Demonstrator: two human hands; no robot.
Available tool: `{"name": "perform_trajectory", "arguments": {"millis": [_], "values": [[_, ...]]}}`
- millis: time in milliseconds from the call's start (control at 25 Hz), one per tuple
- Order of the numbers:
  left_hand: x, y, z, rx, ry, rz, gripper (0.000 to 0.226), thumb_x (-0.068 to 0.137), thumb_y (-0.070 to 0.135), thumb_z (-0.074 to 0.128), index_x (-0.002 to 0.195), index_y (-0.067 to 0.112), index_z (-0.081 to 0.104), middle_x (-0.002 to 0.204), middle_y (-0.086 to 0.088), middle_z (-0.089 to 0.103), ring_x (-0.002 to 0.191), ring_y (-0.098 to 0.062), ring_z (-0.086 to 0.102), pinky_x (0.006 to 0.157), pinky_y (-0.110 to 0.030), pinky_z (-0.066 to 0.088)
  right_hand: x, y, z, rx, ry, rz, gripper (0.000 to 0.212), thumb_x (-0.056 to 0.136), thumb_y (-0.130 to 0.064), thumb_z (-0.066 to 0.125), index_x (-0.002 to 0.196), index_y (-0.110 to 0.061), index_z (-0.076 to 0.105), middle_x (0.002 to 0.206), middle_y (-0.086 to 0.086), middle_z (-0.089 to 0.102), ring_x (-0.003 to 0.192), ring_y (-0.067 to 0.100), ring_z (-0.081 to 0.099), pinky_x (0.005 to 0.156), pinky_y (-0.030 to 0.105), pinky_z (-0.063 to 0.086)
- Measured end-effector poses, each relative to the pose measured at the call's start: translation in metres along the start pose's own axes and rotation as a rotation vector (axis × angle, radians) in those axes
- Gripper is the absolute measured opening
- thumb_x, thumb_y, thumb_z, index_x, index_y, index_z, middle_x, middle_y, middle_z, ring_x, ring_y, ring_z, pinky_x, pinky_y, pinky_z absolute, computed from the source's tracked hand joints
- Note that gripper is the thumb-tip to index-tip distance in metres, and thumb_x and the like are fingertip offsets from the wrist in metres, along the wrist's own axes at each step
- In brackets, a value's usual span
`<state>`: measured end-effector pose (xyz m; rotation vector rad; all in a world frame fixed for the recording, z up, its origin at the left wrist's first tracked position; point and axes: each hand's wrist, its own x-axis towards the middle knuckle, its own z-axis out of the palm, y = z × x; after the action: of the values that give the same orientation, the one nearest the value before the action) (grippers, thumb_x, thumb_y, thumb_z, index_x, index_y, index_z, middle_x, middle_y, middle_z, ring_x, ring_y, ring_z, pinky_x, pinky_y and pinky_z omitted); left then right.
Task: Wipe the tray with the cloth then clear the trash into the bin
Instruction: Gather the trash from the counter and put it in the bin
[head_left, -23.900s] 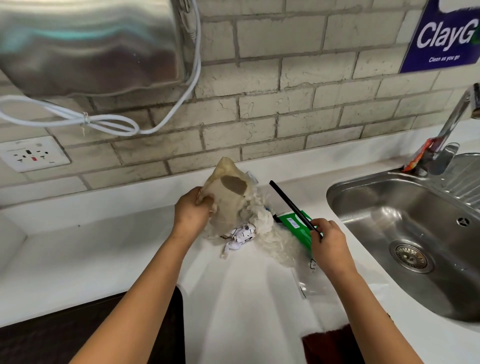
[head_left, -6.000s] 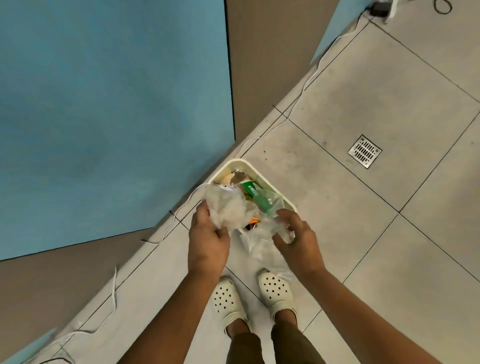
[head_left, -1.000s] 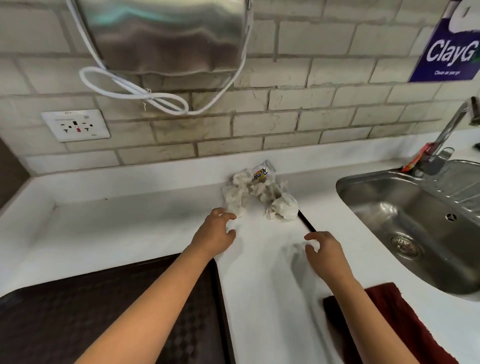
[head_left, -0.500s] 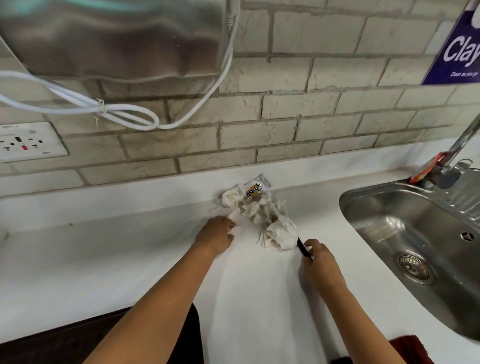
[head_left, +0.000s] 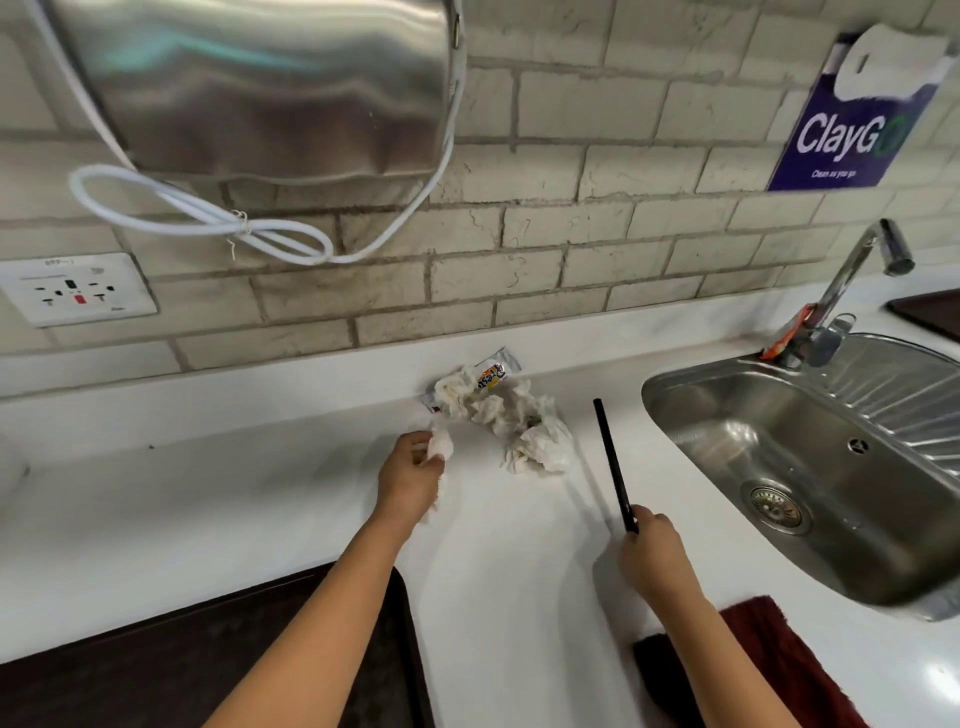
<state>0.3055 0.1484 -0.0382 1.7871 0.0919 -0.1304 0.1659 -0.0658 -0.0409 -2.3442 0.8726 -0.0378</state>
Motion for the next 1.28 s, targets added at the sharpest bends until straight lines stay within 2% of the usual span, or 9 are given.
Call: {"name": "perform_trajectory", "arguments": {"millis": [80, 200, 360, 560, 760, 920, 1040, 1160, 1280], "values": [[-0.022, 0.008, -0.001, -0.129, -0.058, -0.039, 0.03, 0.087, 0.002, 0.056, 0.116, 0.01, 0.053, 0.115, -0.013, 0.06, 0.094, -0.025, 0.058, 0.08, -0.031, 0.048, -0.017, -0.003, -0.008, 0.078, 0.031, -0.035, 0.033, 0.088, 0.003, 0.036, 0.115, 0.0, 0.053, 0.099, 0.011, 0.048, 0.081, 0.025, 0.045, 0.072, 0.027, 0.037], [-0.06, 0.022, -0.004, -0.216, -0.185, -0.054, 0.027, 0.087, 0.0, 0.056, 0.111, 0.012, 0.053, 0.107, -0.012, 0.063, 0.087, -0.025, 0.059, 0.066, -0.031, 0.047, -0.05, -0.01, -0.017, 0.232, 0.038, -0.084, 0.017, 0.087, 0.004, 0.04, 0.097, -0.005, 0.05, 0.093, 0.01, 0.053, 0.072, 0.021, 0.049, 0.055, 0.02, 0.039], [-0.113, 0.041, -0.022, -0.324, -0.282, -0.059, 0.029, 0.089, 0.0, 0.054, 0.115, 0.012, 0.053, 0.091, -0.005, 0.064, 0.077, -0.023, 0.06, 0.064, -0.031, 0.046, -0.099, -0.015, -0.027, 0.421, 0.026, -0.144, 0.006, 0.09, 0.0, 0.044, 0.088, -0.005, 0.046, 0.074, 0.003, 0.049, 0.058, 0.014, 0.045, 0.042, 0.01, 0.035], [-0.166, 0.049, -0.041, -0.392, -0.369, -0.066, 0.028, 0.09, -0.001, 0.053, 0.112, 0.016, 0.054, 0.092, -0.006, 0.064, 0.072, -0.02, 0.059, 0.065, -0.029, 0.045, -0.154, 0.0, -0.02, 0.549, 0.016, -0.176, 0.012, 0.091, -0.004, 0.044, 0.082, -0.011, 0.049, 0.071, 0.005, 0.051, 0.06, 0.018, 0.049, 0.052, 0.026, 0.038], [-0.212, 0.043, -0.045, -0.361, -0.402, -0.103, 0.029, 0.09, 0.001, 0.054, 0.115, 0.015, 0.054, 0.097, -0.006, 0.064, 0.076, -0.019, 0.06, 0.068, -0.027, 0.046, -0.189, 0.028, -0.014, 0.512, 0.038, -0.233, 0.017, 0.094, -0.006, 0.041, 0.09, -0.016, 0.054, 0.066, 0.0, 0.046, 0.056, 0.012, 0.039, 0.049, 0.014, 0.033], [-0.25, 0.036, -0.039, -0.298, -0.365, -0.094, 0.028, 0.091, 0.003, 0.051, 0.116, 0.013, 0.055, 0.097, -0.008, 0.065, 0.076, -0.02, 0.061, 0.067, -0.029, 0.047, -0.208, 0.054, -0.016, 0.515, 0.016, -0.276, 0.016, 0.095, -0.009, 0.041, 0.097, -0.015, 0.055, 0.074, 0.003, 0.05, 0.065, 0.014, 0.043, 0.052, 0.014, 0.035], [-0.287, 0.031, -0.027, -0.314, -0.336, -0.088, 0.026, 0.091, 0.004, 0.048, 0.113, 0.015, 0.056, 0.093, -0.008, 0.066, 0.073, -0.021, 0.062, 0.065, -0.03, 0.048, -0.225, 0.077, -0.027, 0.523, -0.014, -0.351, 0.019, 0.094, -0.011, 0.045, 0.102, -0.02, 0.059, 0.073, -0.007, 0.055, 0.061, 0.002, 0.047, 0.056, 0.008, 0.038], [-0.335, 0.018, -0.006, -0.289, -0.28, -0.096, 0.028, 0.09, 0.003, 0.048, 0.114, 0.013, 0.056, 0.093, -0.007, 0.066, 0.074, -0.022, 0.063, 0.066, -0.031, 0.048, -0.254, 0.117, -0.037, 0.62, 0.006, -0.429, 0.024, 0.094, -0.008, 0.049, 0.107, -0.023, 0.061, 0.083, -0.013, 0.064, 0.074, -0.005, 0.056, 0.066, 0.006, 0.041], [-0.388, -0.007, 0.017, -0.257, -0.247, -0.103, 0.025, 0.09, 0.0, 0.05, 0.105, 0.018, 0.058, 0.095, -0.005, 0.065, 0.079, -0.02, 0.061, 0.07, -0.032, 0.048, -0.281, 0.183, -0.033, 0.679, 0.034, -0.4, 0.025, 0.094, -0.009, 0.048, 0.097, -0.031, 0.059, 0.065, -0.008, 0.053, 0.055, 0.004, 0.046, 0.051, 0.01, 0.035]]}}
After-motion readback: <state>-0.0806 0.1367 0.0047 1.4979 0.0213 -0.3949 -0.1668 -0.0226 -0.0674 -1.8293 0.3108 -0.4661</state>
